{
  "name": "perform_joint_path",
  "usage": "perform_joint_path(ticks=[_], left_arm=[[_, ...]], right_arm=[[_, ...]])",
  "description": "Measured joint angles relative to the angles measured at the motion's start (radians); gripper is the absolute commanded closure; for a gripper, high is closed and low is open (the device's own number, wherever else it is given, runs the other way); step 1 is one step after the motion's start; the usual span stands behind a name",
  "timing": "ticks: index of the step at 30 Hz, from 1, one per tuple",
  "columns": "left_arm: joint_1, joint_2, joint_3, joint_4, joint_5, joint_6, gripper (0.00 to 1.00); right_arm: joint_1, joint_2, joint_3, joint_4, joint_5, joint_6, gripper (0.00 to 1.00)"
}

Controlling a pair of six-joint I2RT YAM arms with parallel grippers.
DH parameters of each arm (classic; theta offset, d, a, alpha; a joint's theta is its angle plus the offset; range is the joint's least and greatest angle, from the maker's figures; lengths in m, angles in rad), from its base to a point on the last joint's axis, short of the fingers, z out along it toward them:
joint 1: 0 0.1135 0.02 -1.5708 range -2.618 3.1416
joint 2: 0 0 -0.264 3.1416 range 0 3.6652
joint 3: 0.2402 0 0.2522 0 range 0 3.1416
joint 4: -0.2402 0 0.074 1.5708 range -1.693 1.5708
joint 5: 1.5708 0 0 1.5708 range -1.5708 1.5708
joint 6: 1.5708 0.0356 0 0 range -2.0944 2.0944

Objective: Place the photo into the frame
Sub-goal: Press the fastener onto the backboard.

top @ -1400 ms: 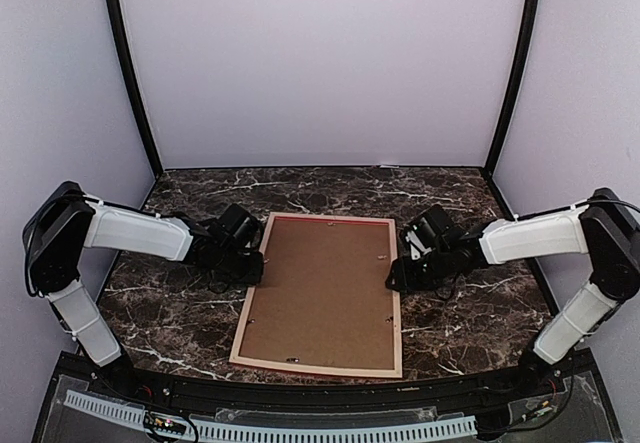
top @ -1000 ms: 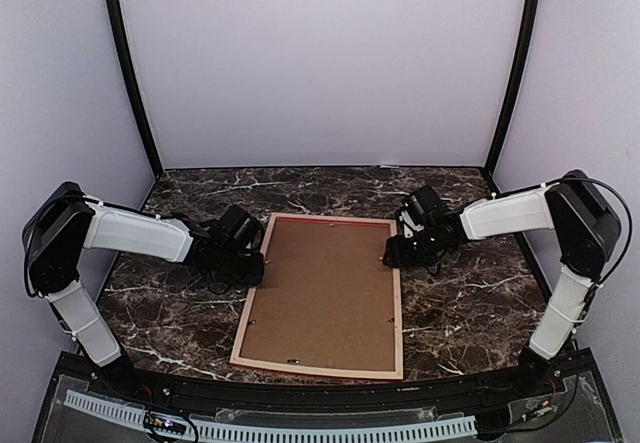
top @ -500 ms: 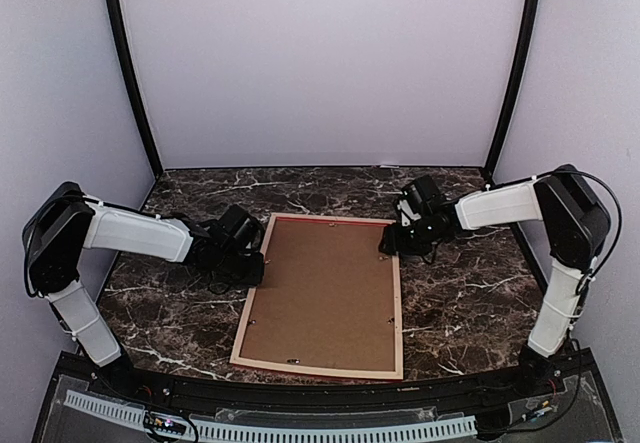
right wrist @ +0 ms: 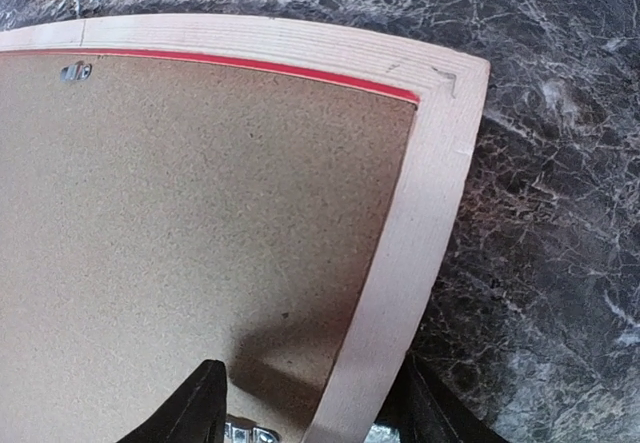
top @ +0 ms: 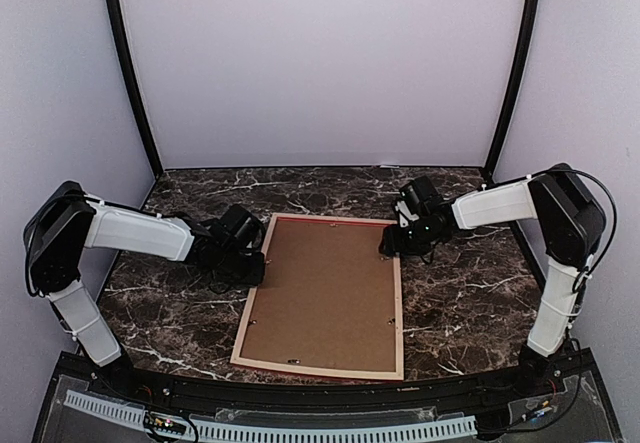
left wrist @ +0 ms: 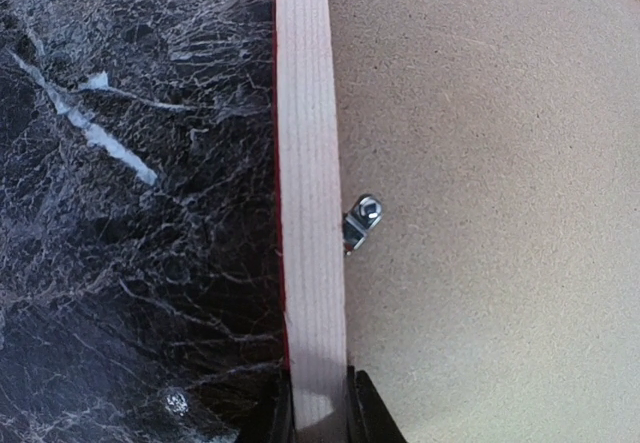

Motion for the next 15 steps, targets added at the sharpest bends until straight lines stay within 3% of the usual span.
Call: perform_joint_path(ticks=[15], left_arm=[[0.0,0.002,0.002,-0.003,-0.001,0.0,0.89]], right_arm=[[0.0,0.0,0.01,-0.05,-0.005,-0.146,0.42]])
